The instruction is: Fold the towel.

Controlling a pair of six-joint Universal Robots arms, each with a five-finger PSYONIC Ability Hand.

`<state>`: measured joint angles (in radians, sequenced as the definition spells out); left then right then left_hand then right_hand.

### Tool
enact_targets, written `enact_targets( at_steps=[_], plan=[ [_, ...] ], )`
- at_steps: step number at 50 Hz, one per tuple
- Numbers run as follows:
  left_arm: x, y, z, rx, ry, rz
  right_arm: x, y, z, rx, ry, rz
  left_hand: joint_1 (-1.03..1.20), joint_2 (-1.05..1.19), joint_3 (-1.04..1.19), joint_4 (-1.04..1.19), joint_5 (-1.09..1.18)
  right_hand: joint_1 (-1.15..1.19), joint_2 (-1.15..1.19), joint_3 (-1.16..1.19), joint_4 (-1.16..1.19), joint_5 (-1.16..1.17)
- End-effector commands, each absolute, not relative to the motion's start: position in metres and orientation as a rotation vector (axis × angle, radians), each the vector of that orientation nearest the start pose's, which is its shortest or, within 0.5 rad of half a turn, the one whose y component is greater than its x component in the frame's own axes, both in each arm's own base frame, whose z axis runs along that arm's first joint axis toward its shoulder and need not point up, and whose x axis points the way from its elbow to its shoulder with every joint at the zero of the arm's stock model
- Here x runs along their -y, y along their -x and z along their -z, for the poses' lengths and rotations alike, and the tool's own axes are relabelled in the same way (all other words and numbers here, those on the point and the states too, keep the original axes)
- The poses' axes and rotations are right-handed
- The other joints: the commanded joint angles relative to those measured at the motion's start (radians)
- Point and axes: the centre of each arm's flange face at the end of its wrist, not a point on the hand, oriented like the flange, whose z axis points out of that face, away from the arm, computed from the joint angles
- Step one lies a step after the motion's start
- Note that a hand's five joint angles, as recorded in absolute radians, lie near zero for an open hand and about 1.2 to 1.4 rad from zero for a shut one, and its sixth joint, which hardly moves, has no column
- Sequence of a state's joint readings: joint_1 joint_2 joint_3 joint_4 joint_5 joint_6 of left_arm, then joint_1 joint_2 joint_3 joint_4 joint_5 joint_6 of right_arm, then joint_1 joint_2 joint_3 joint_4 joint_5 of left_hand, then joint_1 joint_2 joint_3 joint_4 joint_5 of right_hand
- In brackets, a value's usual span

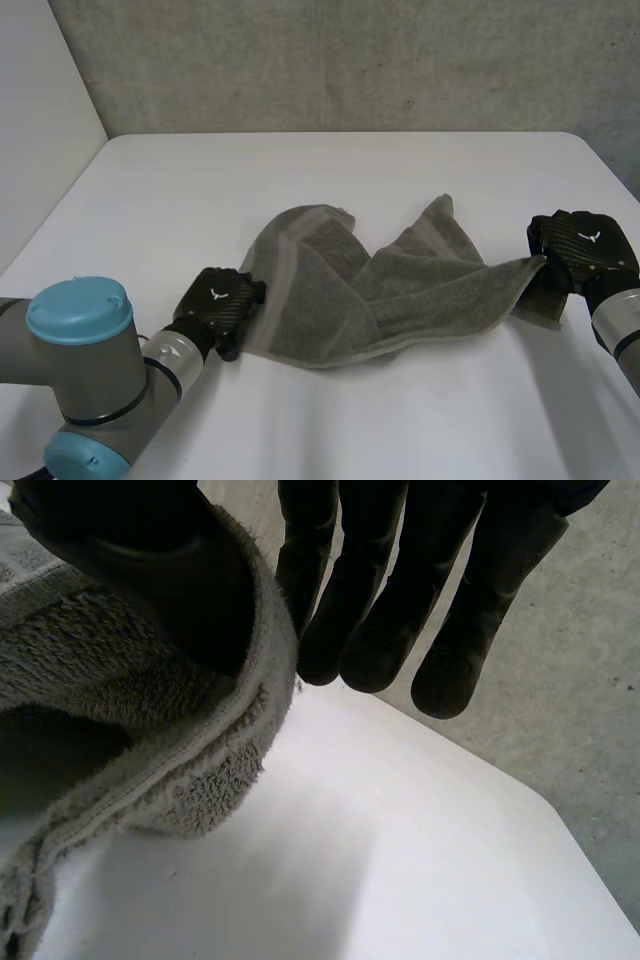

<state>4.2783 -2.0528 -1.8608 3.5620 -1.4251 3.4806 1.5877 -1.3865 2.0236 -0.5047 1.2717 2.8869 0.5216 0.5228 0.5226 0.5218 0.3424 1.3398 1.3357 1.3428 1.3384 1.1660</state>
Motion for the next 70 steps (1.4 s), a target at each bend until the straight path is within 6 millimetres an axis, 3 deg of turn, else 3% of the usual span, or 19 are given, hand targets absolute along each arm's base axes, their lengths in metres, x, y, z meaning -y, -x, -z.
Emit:
enact_targets(
  at_steps=[1,14,42,49,51,59,63,67,70],
  plan=[
    [0.234,0.267,-0.107,-2.461,-1.152,1.900,0.289,-0.163,-0.168,-2.225,0.609,2.031,0.071,0.069,0.070,0.070,0.075,0.056,0.061,0.054,0.058,0.056],
    [0.241,0.271,-0.101,-2.463,-1.151,1.895,0.289,-0.163,-0.168,-2.227,0.609,2.029,0.085,0.084,0.084,0.085,0.090,0.056,0.061,0.054,0.058,0.056],
    [0.267,0.283,-0.111,-2.399,-1.112,2.005,0.289,-0.164,-0.164,-2.242,0.663,2.032,0.100,0.099,0.099,0.100,0.105,0.056,0.061,0.054,0.058,0.056],
    [0.268,0.286,-0.108,-2.390,-1.121,2.020,0.290,-0.164,-0.164,-2.242,0.663,2.032,0.267,0.266,0.266,0.267,0.272,0.056,0.061,0.054,0.058,0.056],
    [0.266,0.285,-0.106,-2.400,-1.126,2.006,0.290,-0.164,-0.165,-2.241,0.663,2.034,0.413,0.412,0.412,0.413,0.418,0.056,0.061,0.054,0.058,0.056],
    [0.257,0.282,-0.105,-2.420,-1.134,1.989,0.290,-0.164,-0.164,-2.243,0.665,2.033,0.549,0.548,0.548,0.549,0.554,0.056,0.061,0.054,0.058,0.056],
    [0.256,0.282,-0.106,-2.425,-1.130,1.990,0.290,-0.164,-0.165,-2.241,0.667,2.036,0.529,0.527,0.528,0.528,0.533,0.056,0.061,0.054,0.058,0.056],
    [0.254,0.282,-0.104,-2.434,-1.129,1.988,0.290,-0.164,-0.164,-2.241,0.668,2.033,0.192,0.191,0.191,0.192,0.197,0.056,0.061,0.054,0.058,0.056],
    [0.251,0.282,-0.101,-2.446,-1.135,1.972,0.290,-0.164,-0.164,-2.243,0.671,2.035,0.129,0.128,0.128,0.129,0.134,0.056,0.061,0.054,0.058,0.056]
  ],
)
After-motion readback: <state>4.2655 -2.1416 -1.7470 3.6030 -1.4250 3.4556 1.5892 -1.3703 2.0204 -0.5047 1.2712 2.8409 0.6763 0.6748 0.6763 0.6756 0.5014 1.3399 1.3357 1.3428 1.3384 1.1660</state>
